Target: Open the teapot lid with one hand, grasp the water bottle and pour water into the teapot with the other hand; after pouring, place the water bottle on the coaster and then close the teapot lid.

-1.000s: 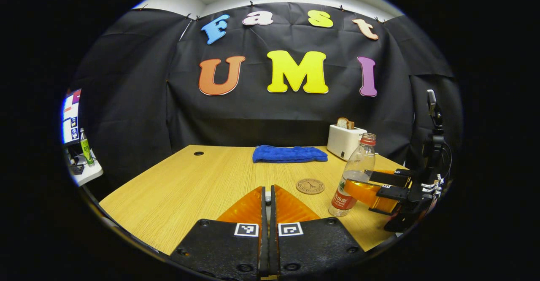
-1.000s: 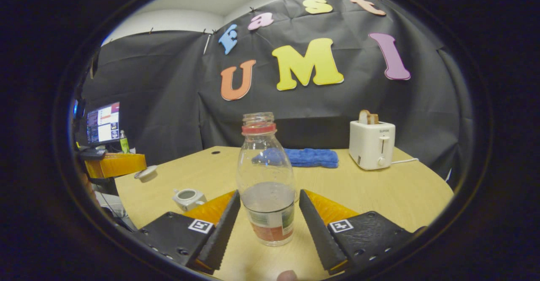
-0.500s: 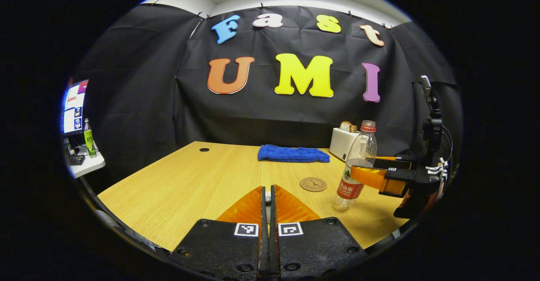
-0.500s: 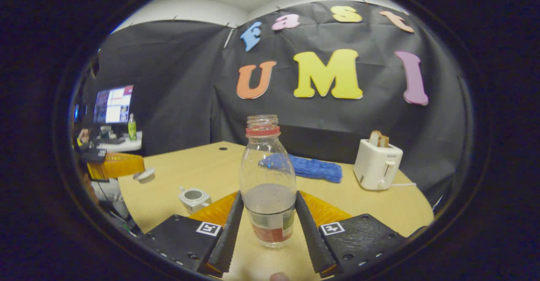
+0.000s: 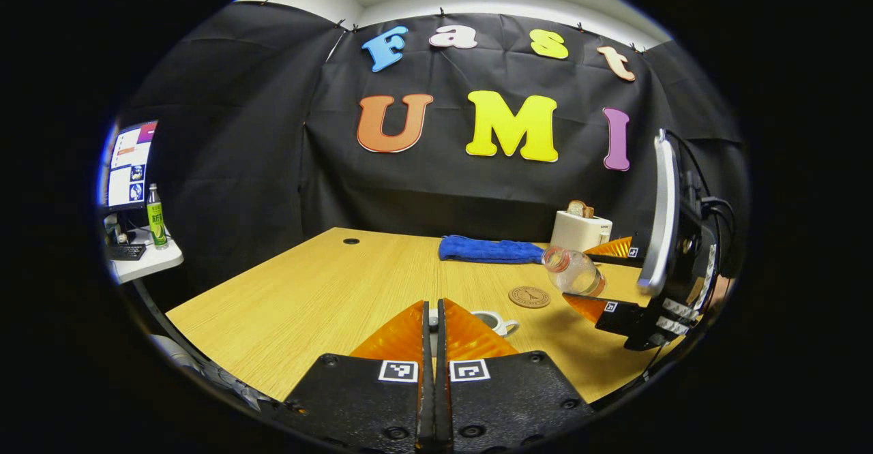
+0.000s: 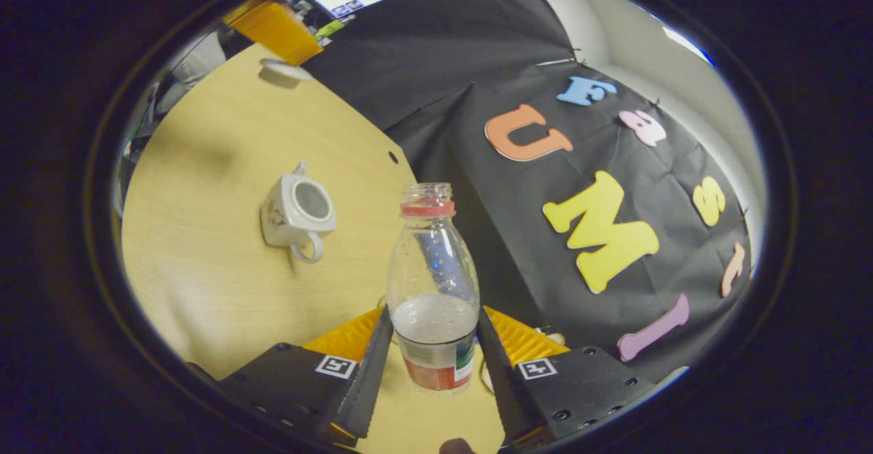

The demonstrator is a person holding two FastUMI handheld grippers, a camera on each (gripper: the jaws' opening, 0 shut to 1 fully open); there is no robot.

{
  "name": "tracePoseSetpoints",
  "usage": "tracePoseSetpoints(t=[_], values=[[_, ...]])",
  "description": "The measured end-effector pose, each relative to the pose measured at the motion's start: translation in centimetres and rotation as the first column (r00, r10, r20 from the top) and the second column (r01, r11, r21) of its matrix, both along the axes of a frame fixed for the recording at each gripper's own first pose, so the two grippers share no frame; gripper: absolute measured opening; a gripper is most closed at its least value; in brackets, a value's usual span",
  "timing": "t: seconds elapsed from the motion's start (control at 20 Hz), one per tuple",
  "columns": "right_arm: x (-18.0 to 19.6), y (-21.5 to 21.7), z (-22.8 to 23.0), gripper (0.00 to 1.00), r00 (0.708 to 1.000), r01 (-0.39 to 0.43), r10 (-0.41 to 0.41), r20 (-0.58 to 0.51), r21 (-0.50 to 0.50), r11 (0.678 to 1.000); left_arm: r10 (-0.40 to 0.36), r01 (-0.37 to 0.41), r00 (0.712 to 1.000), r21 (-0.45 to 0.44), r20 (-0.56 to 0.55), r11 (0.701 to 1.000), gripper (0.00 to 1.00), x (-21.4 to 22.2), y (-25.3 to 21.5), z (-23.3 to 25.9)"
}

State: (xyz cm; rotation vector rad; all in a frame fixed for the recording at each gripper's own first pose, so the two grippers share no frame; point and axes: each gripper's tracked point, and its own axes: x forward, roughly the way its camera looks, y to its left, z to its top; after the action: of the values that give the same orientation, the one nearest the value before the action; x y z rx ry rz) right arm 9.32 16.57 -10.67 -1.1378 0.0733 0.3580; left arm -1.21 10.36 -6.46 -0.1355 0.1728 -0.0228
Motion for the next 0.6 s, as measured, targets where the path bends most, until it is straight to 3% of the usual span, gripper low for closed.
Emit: tracePoseSetpoints(t=[0.3, 0.6], values=[[0.7, 0.8, 0.9, 0.71, 0.993, -0.009, 0.031, 0.117, -0.185, 0.983, 0.009, -0.009, 1.0, -0.008, -0.01, 1.0, 0.03, 0.2, 1.2, -0.9], [0.9, 1.3, 1.5, 0.71, 0.976, -0.021, 0.097, 0.196, -0.359, 0.933, 0.021, -0.021, 1.0, -0.029, -0.012, 0.999, 0.03, 0.2, 2.2, -1.5]])
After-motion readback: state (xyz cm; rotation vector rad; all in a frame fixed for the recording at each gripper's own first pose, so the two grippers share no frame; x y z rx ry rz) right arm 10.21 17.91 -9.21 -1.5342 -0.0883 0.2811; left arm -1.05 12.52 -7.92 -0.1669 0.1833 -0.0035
